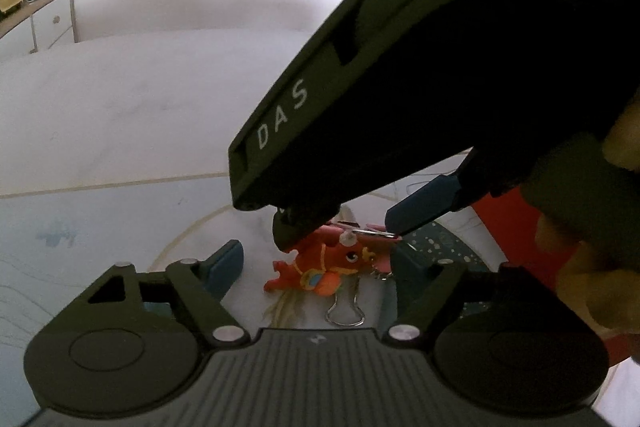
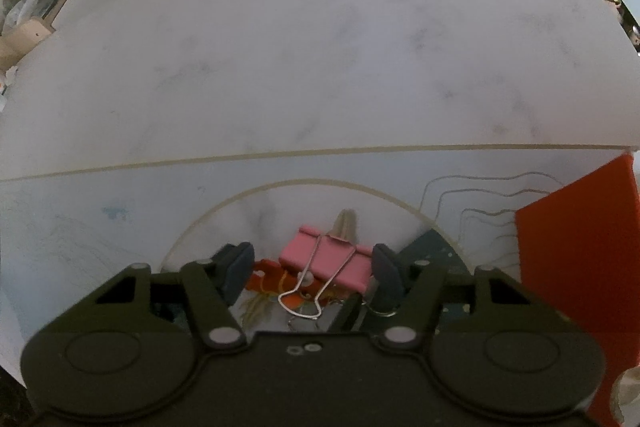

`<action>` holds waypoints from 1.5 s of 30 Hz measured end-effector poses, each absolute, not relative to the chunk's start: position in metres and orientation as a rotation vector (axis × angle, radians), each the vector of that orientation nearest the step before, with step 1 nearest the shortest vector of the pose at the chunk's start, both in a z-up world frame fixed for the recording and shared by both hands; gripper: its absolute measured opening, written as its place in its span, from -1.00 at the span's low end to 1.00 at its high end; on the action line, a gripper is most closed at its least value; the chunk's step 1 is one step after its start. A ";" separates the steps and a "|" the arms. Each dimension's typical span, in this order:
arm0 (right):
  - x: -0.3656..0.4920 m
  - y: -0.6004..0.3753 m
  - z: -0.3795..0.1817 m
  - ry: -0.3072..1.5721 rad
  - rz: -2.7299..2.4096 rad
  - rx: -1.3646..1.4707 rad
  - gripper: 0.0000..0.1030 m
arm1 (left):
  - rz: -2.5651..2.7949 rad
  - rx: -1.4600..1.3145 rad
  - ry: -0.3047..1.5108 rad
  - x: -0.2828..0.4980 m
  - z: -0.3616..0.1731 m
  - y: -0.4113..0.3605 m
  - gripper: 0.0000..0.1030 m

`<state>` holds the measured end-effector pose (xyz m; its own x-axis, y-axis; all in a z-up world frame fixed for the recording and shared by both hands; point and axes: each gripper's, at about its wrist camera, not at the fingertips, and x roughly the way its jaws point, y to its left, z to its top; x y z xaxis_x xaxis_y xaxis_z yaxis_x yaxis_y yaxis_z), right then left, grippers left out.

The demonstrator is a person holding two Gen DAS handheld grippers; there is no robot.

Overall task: Organize rigid objects
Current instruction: 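Grasp the red dragon keychain with the left tool while the right tool grasps the pink binder clip, then carry the dragon keychain and pink binder clip into the box and open both tools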

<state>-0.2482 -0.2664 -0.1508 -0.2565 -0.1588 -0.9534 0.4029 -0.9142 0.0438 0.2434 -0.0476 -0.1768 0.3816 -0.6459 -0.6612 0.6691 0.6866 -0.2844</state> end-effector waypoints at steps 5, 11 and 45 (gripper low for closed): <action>-0.245 -0.272 -0.150 0.351 -2.225 1.644 0.25 | -0.856 0.047 0.821 0.237 -0.176 -0.046 0.11; -0.243 -0.276 -0.150 0.391 -2.231 1.623 0.17 | -0.859 0.042 0.825 0.237 -0.176 -0.042 0.02; -0.197 -0.203 -0.068 0.202 -2.244 1.393 -0.05 | -0.995 0.025 0.804 0.184 -0.116 0.050 0.00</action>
